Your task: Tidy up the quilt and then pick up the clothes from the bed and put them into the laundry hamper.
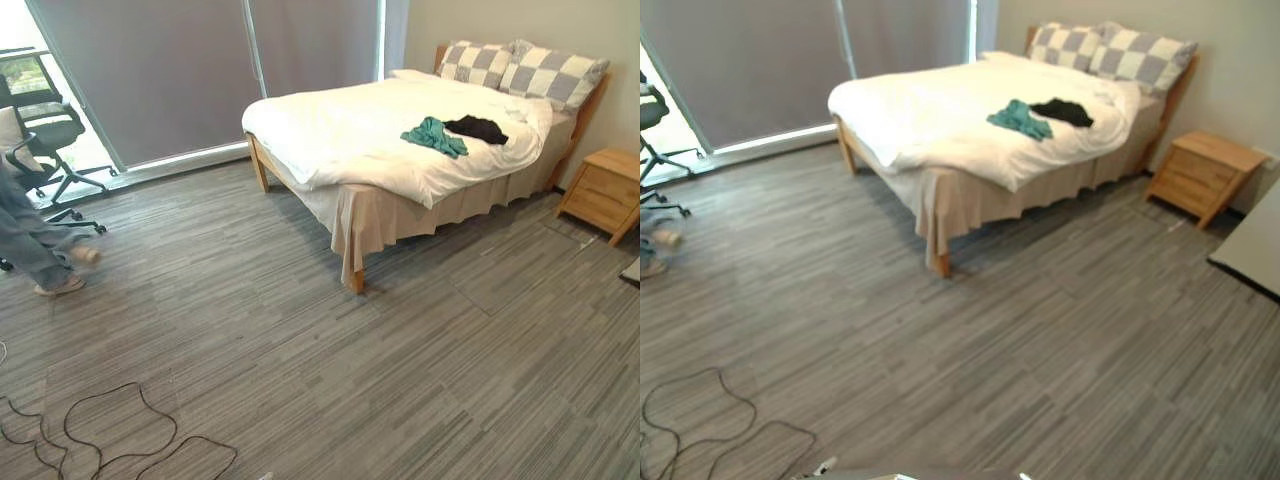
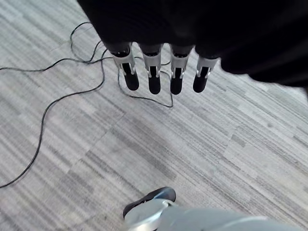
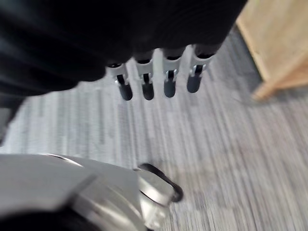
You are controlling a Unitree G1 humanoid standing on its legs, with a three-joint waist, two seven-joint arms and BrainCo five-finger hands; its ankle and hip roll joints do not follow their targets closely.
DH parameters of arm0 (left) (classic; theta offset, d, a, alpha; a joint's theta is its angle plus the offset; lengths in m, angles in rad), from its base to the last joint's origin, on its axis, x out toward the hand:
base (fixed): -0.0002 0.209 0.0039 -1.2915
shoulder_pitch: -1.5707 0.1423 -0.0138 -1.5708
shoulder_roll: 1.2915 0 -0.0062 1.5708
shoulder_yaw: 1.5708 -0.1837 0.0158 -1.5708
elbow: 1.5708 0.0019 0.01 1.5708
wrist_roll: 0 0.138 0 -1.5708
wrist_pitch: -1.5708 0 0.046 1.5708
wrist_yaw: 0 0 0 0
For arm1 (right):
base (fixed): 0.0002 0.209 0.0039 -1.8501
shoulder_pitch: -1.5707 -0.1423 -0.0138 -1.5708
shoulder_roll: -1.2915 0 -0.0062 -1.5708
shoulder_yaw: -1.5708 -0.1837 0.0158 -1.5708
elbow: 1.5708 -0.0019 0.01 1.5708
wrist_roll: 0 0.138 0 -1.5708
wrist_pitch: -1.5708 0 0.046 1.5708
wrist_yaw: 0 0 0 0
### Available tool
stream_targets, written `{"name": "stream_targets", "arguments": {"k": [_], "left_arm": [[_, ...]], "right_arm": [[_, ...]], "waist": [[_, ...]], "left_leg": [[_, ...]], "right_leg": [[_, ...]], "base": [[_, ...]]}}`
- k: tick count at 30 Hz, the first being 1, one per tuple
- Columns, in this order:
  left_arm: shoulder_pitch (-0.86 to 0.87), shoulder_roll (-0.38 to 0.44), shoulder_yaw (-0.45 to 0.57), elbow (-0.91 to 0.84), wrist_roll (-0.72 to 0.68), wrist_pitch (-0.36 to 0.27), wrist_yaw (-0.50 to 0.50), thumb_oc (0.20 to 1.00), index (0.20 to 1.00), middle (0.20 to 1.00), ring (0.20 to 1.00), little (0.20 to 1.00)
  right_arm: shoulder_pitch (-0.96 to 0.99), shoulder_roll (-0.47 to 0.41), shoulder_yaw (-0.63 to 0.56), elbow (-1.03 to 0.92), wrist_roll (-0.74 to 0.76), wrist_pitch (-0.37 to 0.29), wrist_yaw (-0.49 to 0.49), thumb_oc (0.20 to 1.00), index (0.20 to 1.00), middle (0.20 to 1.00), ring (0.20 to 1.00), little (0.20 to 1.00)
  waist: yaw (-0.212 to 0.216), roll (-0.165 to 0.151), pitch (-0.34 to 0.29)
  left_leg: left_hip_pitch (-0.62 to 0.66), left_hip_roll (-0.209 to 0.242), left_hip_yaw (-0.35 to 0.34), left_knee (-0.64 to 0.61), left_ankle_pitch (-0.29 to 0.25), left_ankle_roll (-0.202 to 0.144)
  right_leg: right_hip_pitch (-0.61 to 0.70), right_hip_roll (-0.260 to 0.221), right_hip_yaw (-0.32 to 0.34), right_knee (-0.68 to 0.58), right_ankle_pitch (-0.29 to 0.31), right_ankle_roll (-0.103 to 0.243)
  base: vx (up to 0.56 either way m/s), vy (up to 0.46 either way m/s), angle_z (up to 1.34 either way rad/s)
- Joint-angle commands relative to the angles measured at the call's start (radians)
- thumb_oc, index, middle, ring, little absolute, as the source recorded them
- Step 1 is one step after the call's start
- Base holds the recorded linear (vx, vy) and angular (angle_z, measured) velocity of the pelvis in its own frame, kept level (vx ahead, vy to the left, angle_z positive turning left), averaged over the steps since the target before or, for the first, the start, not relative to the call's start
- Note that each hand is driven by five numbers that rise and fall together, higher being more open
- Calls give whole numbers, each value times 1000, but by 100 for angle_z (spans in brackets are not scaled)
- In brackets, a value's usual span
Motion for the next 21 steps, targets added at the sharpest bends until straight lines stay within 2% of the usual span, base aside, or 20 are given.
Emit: {"name": "stream_targets", "arguments": {"k": [1,14,15,17,19,20,21], "left_arm": [[-81,7,-2,28,54,-24,18,1000,1000,1000,1000,1000],[-90,12,-37,20,113,-16,11,1000,1000,1000,1000,1000],[-105,24,-33,15,109,-11,10,1000,1000,1000,1000,1000],[-111,29,-31,2,103,-10,15,1000,1000,1000,1000,1000],[-115,32,-28,-7,85,-12,13,1000,1000,1000,1000,1000],[-116,33,-26,-12,79,-14,16,1000,1000,1000,1000,1000],[-116,33,-26,-12,78,-14,16,1000,1000,1000,1000,1000]], "right_arm": [[-107,9,19,31,-15,-18,-24,1000,1000,1000,1000,1000],[-108,-15,-19,56,-12,3,-14,1000,1000,1000,1000,1000],[-117,-25,-52,67,5,12,-14,1000,1000,1000,1000,1000],[-116,-36,-79,68,20,18,-15,1000,1000,1000,1000,1000],[-105,-35,-108,52,49,16,-22,1000,1000,1000,1000,1000],[-100,-34,-115,46,58,15,-26,1000,1000,1000,1000,1000],[-100,-35,-115,46,58,15,-26,1000,1000,1000,1000,1000]], "waist": [[4,-35,82],[-7,-28,85],[-11,-17,110],[-27,-2,142],[-42,16,168],[-47,18,172],[-48,19,173]], "left_leg": [[94,-10,-127,-82,-44,-25],[84,-16,-114,-84,-58,-9],[70,-15,-106,-76,-64,12],[92,-21,-106,-78,-77,29],[122,-13,-113,-81,-88,29],[136,-10,-109,-87,-98,26],[138,-10,-111,-88,-99,26]], "right_leg": [[208,-78,-11,-349,142,154],[175,-84,-4,-316,135,167],[72,-91,-7,-119,113,196],[-27,-121,-9,67,196,249],[-108,-140,-28,177,236,249],[-134,-163,-58,167,231,243],[-133,-164,-60,169,227,242]], "base": [[0,0,0],[43,37,-3],[-38,105,-18],[15,127,-15],[182,61,-14],[185,7,6],[338,-65,24]]}}
